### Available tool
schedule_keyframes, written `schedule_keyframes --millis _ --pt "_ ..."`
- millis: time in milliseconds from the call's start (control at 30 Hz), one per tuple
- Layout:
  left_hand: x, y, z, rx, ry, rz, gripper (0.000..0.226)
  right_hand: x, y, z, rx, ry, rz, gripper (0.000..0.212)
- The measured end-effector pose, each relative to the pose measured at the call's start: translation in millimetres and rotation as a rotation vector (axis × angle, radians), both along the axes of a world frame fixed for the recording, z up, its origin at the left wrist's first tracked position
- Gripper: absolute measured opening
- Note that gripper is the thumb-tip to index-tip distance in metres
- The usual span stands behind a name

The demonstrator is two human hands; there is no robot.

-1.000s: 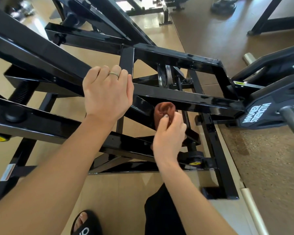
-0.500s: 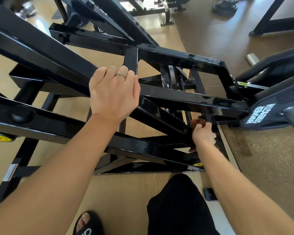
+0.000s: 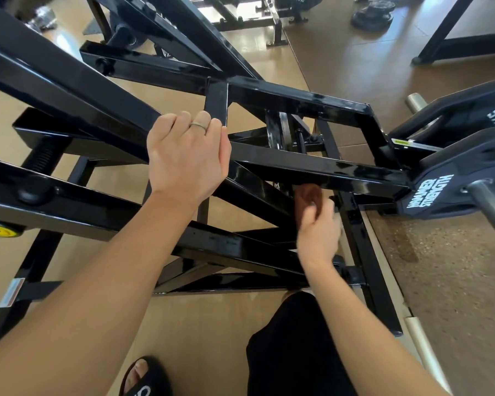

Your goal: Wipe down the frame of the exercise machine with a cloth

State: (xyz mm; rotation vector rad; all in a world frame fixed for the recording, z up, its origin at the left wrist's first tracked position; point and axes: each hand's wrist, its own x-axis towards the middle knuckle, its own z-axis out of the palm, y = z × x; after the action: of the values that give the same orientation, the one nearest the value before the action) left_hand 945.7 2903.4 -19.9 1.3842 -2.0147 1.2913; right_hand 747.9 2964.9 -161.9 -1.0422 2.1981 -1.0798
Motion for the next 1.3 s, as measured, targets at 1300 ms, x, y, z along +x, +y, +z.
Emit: schedule_keyframes --millis 1300 --pt "1.6 9.6 15.6 0.296 -0.006 0.093 0.042 36.8 59.4 -49.8 -0.001 0.149 0.206 0.033"
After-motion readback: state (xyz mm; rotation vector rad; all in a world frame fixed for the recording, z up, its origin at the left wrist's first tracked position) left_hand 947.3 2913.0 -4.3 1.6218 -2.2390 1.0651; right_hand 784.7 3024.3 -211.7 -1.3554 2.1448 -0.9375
